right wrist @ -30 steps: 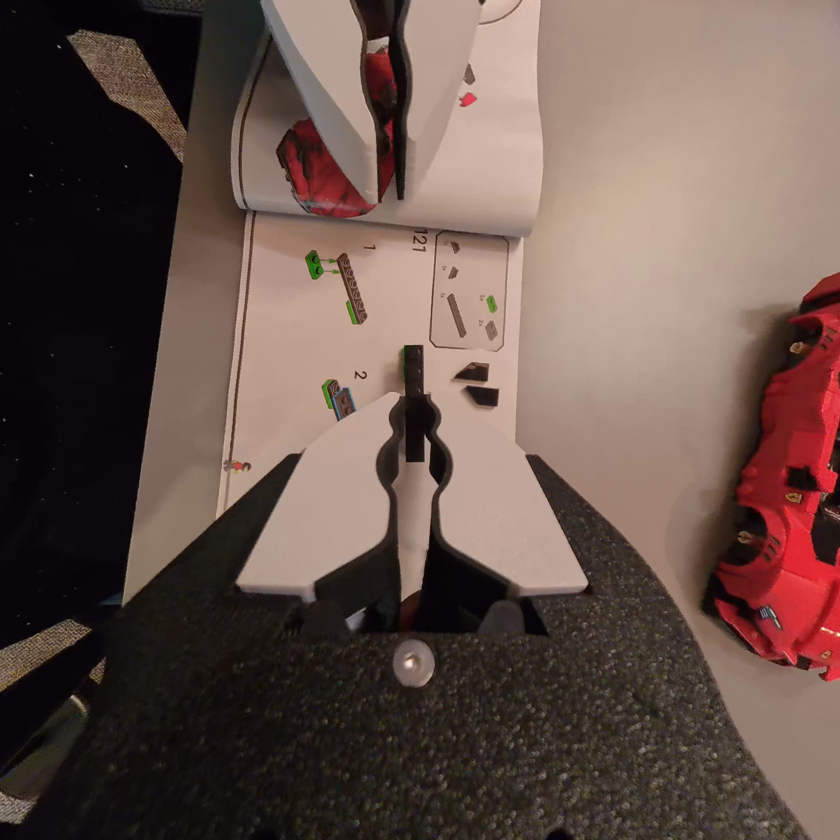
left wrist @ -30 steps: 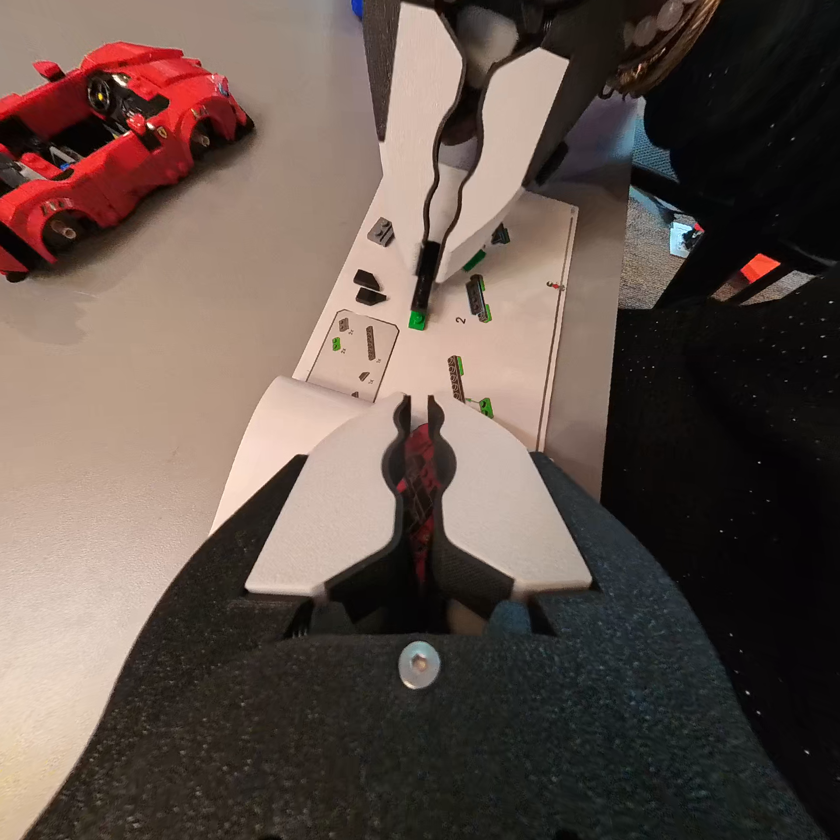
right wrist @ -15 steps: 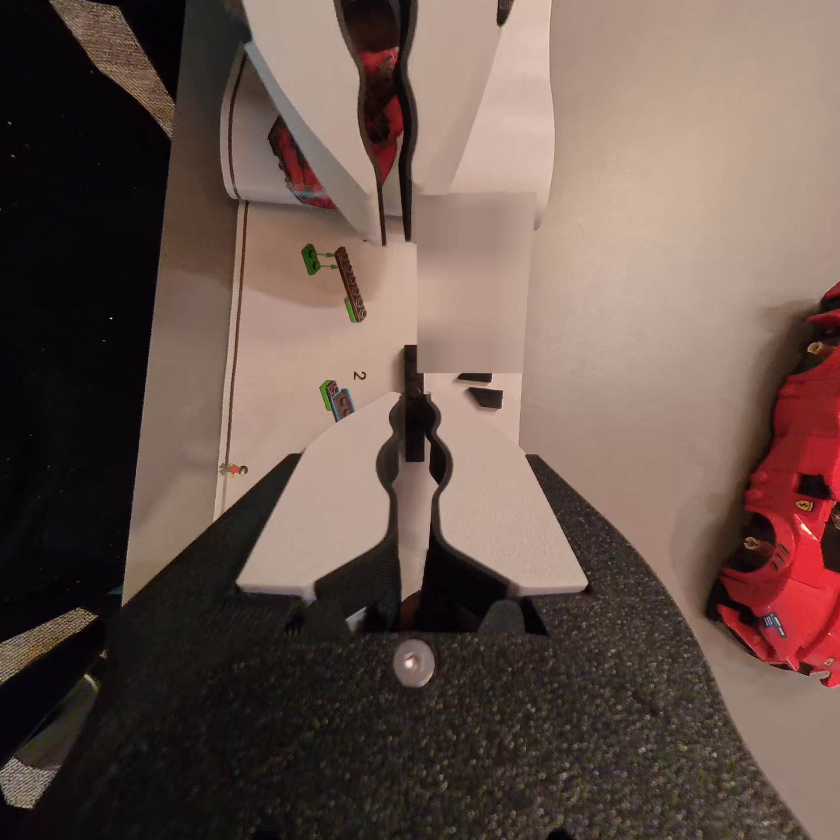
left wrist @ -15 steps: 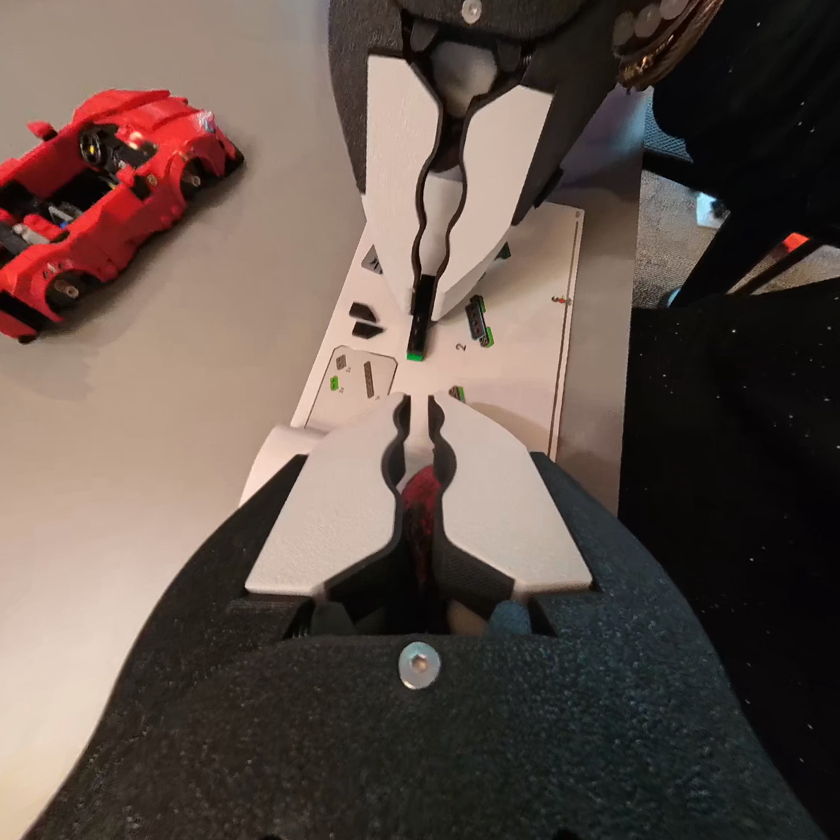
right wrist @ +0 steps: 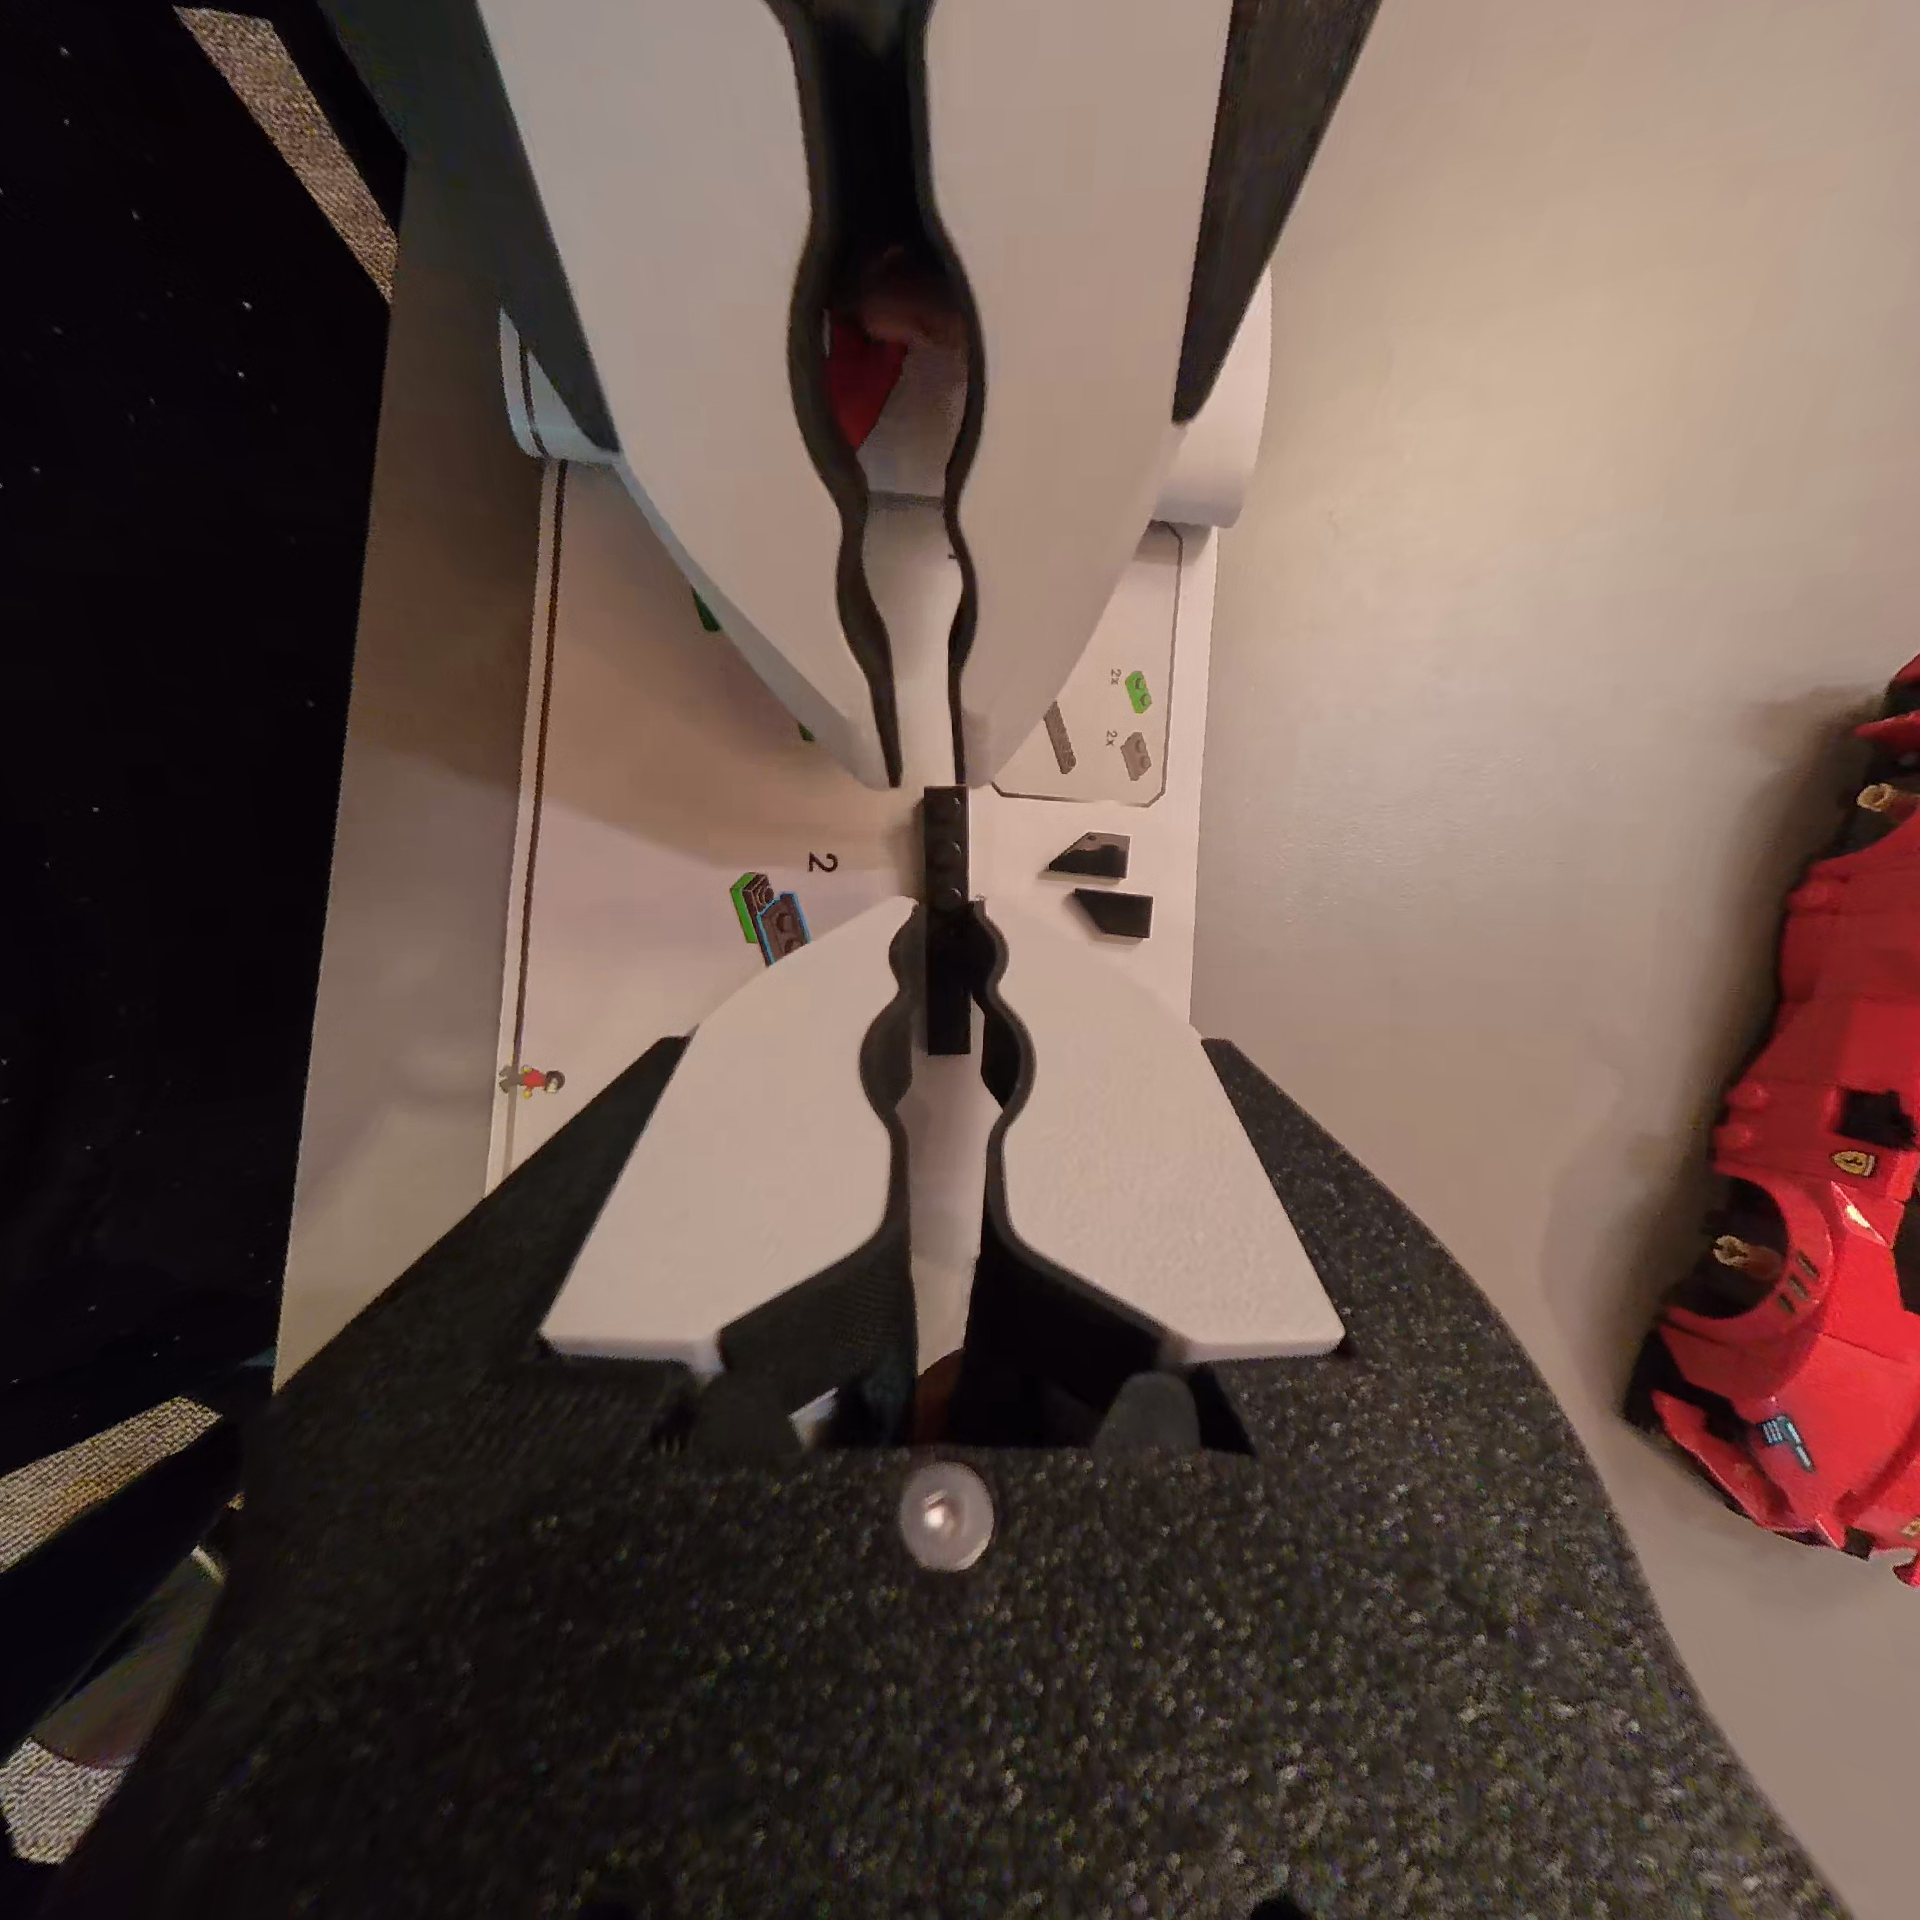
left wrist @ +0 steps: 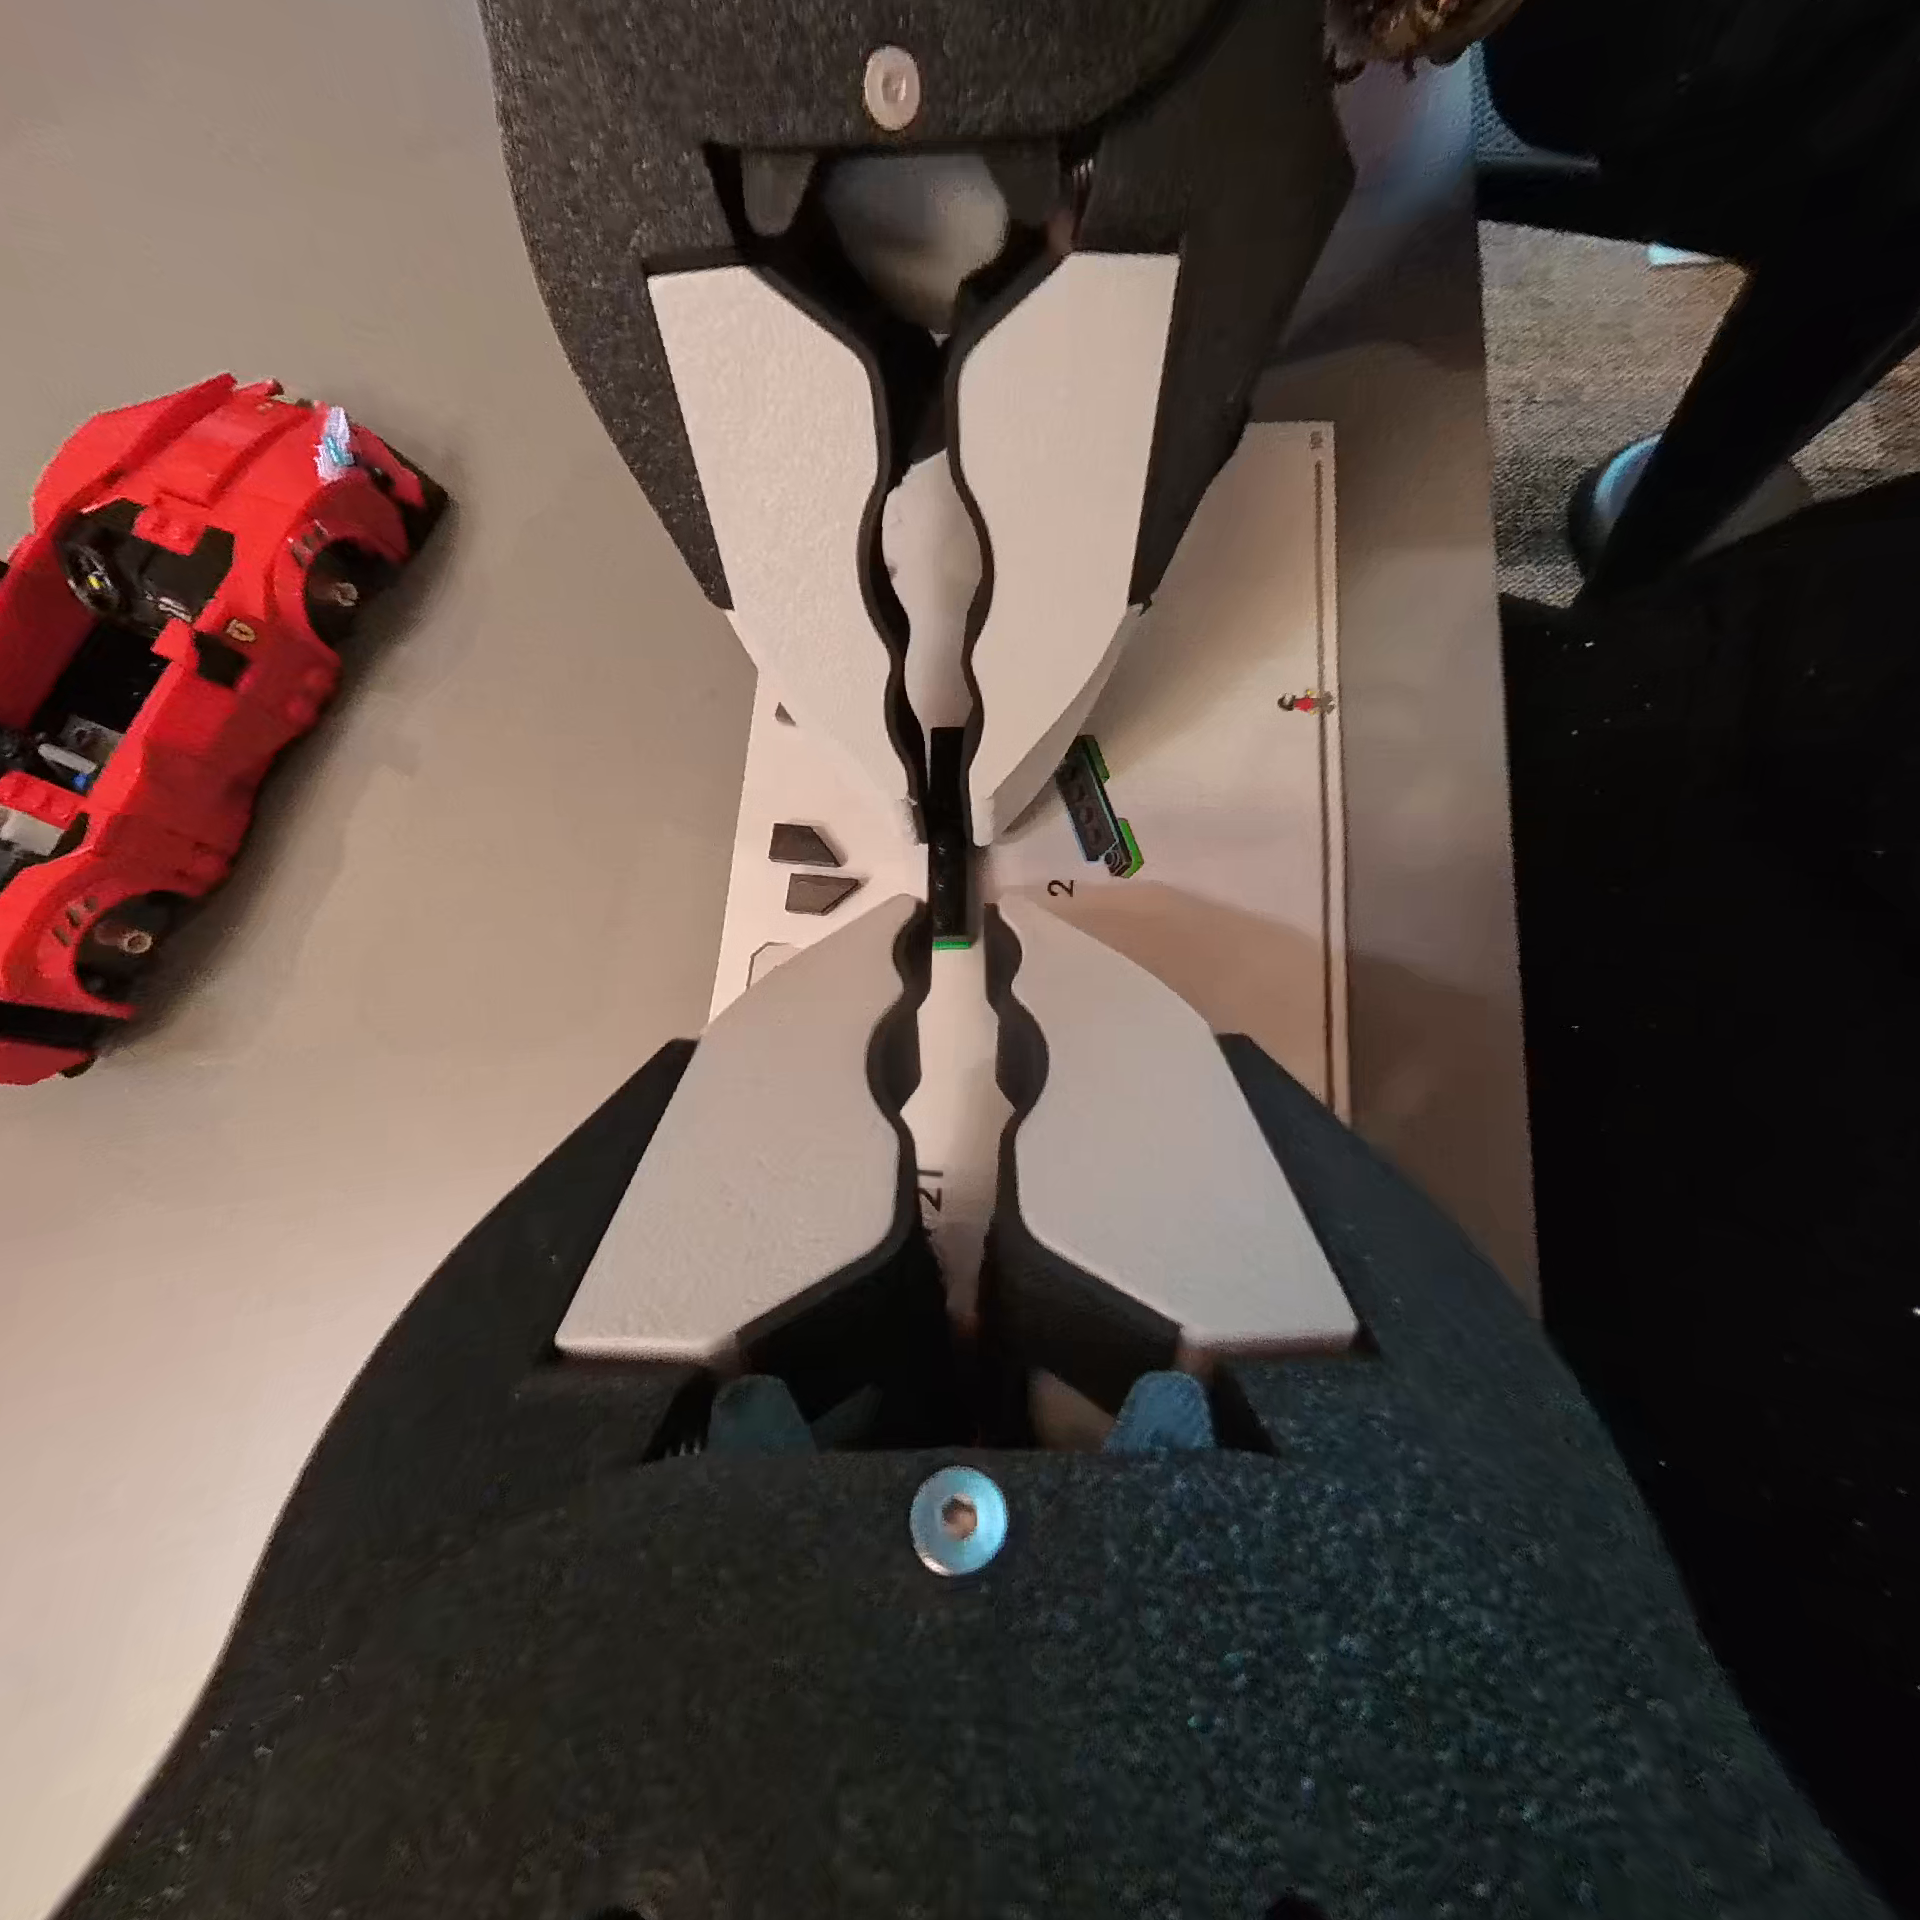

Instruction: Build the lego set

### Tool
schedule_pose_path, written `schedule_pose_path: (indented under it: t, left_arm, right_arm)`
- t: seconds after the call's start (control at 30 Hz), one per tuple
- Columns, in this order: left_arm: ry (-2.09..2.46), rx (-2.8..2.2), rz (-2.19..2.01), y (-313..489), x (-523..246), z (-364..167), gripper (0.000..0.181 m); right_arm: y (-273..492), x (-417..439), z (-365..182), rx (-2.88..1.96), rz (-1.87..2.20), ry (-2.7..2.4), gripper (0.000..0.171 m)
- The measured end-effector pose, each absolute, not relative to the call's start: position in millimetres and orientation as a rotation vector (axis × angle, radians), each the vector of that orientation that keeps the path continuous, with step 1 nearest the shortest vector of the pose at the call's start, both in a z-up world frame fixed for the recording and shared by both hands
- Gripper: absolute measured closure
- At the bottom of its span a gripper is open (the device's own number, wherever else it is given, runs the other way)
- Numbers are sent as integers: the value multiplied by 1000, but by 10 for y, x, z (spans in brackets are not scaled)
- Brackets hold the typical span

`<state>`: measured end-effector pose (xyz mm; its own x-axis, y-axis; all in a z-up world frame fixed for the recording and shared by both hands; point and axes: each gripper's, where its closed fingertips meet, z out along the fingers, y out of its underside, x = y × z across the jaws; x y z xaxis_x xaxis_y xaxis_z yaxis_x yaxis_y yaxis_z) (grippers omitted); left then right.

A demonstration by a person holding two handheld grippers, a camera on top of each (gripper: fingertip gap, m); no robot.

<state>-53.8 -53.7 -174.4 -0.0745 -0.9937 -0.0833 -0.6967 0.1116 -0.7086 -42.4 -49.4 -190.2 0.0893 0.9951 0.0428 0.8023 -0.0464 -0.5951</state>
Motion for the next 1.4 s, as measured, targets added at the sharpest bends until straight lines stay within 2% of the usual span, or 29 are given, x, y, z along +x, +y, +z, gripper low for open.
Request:
schedule_pose_path:
  t: [0.13,0.53,0.93,1.17,1.3,1.4]
  left_arm:
    - [1804,-1647,-692,-494,-491,-1798,181]
    - [1777,-1732,-788,-509,-491,-1842,181]
    - [1705,-1983,-1072,-502,-484,-1847,181]
    - [1706,-2004,-1048,-496,-486,-1857,181]
    - [1709,-1998,-1020,-497,-487,-1859,181]
    - [1727,-2000,-1008,-497,-488,-1860,181]
  right_arm:
    - [-494,-423,-1902,-1900,539,-1764,163]
    - [-493,-428,-1905,-1907,560,-1760,163]
    - [-490,-422,-1909,-2047,684,-1727,163]
    - [-467,-404,-1865,-2012,693,-1643,162]
    - [-468,-483,-1760,-1940,720,-1578,171]
    - [-469,-464,-1867,-1987,639,-1609,171]
